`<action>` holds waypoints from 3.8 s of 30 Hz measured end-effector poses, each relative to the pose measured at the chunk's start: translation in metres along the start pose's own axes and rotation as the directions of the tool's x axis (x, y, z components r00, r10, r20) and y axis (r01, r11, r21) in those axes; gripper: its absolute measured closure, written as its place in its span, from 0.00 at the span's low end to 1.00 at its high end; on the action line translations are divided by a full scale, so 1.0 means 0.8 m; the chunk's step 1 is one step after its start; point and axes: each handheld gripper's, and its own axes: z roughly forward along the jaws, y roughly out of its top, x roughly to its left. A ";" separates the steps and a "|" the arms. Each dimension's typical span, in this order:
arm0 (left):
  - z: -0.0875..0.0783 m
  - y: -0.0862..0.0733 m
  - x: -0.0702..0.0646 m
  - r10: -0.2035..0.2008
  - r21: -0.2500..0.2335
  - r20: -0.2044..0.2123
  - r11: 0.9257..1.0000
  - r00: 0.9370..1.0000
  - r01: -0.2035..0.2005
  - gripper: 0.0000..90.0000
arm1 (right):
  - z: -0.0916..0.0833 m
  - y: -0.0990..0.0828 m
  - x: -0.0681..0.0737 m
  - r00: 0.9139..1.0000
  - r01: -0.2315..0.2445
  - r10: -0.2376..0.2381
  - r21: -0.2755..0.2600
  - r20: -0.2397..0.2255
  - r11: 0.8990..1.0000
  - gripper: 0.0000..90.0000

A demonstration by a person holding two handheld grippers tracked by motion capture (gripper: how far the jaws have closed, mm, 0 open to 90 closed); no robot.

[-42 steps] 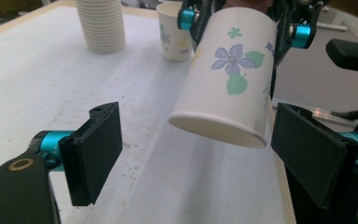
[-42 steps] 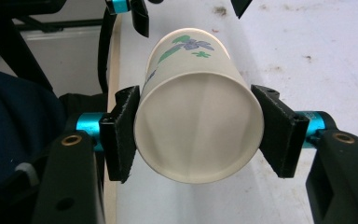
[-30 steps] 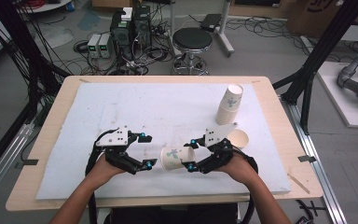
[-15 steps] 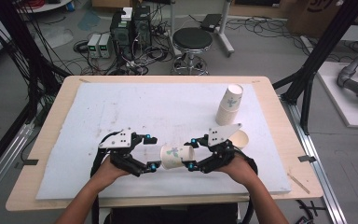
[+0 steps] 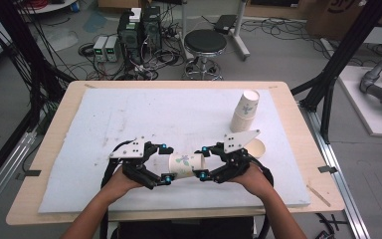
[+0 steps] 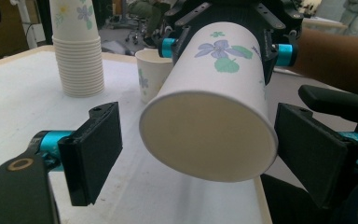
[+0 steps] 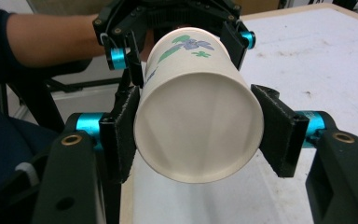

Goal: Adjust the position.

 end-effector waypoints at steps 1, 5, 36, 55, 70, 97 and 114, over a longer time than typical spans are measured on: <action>0.001 0.000 -0.001 0.001 -0.005 0.005 1.000 1.000 -0.001 0.18 | 0.000 0.000 0.000 1.000 -0.005 0.005 -0.003 0.000 1.000 0.42; 0.002 0.000 -0.001 0.012 -0.004 0.019 1.000 1.000 -0.012 0.20 | 0.001 0.001 0.000 1.000 -0.012 0.011 -0.025 -0.020 1.000 0.42; -0.015 0.035 0.000 0.043 0.145 -0.006 0.989 0.999 -0.042 0.38 | 0.003 0.018 0.004 0.998 -0.017 0.015 0.025 0.057 1.000 0.24; -0.007 0.069 0.004 0.076 0.431 -0.033 0.901 0.997 -0.054 0.38 | 0.024 0.031 0.008 0.986 0.084 -0.112 0.209 0.123 0.974 0.23; 0.007 0.093 0.003 0.140 0.612 -0.035 0.786 0.990 -0.090 0.38 | 0.043 0.045 0.011 0.969 0.157 -0.209 0.333 0.129 0.930 0.23; 0.021 0.082 0.002 0.102 0.600 -0.054 0.798 0.993 -0.050 0.37 | 0.087 0.041 0.015 0.941 0.217 -0.316 0.507 0.119 0.835 0.41; -0.015 0.070 0.006 0.050 0.356 -0.124 0.935 0.991 -0.003 0.21 | 0.059 0.027 0.007 0.953 0.146 -0.248 0.453 0.174 0.879 0.42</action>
